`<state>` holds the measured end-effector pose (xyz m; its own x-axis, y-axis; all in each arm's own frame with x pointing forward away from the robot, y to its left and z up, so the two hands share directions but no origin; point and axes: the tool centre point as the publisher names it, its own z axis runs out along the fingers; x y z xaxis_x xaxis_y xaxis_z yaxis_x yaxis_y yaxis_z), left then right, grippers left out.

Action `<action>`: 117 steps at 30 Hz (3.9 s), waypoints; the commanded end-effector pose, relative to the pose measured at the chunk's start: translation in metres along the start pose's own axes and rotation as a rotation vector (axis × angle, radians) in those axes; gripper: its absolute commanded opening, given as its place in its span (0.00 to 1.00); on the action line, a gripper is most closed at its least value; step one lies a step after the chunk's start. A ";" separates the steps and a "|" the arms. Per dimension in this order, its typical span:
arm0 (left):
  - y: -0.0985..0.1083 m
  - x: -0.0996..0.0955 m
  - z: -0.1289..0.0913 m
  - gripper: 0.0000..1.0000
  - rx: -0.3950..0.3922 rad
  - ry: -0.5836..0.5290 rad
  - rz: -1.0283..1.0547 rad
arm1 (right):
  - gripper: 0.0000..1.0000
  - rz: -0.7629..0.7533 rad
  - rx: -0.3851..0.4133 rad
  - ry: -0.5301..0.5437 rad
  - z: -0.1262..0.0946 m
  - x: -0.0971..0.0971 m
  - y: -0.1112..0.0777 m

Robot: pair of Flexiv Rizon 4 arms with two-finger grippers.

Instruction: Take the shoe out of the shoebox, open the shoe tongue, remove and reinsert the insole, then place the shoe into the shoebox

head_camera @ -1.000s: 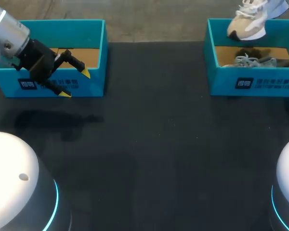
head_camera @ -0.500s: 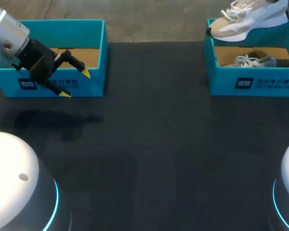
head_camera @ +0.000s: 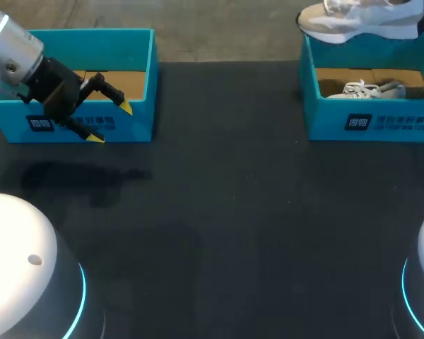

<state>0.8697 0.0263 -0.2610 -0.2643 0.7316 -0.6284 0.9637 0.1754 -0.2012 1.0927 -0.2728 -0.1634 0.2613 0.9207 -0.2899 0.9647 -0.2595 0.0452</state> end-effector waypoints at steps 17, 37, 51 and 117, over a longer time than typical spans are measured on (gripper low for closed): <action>0.000 0.000 0.000 1.00 -0.002 0.003 0.000 | 0.00 0.066 0.005 -0.008 0.029 -0.026 -0.040; 0.000 0.000 0.000 1.00 -0.002 0.003 0.000 | 0.00 0.015 -0.057 -0.004 0.080 -0.027 -0.045; 0.000 0.000 0.000 1.00 -0.002 0.003 0.000 | 0.00 -0.017 -0.059 -0.010 0.088 -0.033 -0.031; 0.000 0.000 0.000 1.00 -0.002 0.003 0.000 | 0.00 -0.038 -0.237 -0.038 0.132 -0.024 0.052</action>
<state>0.8697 0.0264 -0.2611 -0.2644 0.7316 -0.6283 0.9637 0.1755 -0.2012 1.1330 -0.3464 -0.2737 0.2277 0.9157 -0.3311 0.9591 -0.1522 0.2386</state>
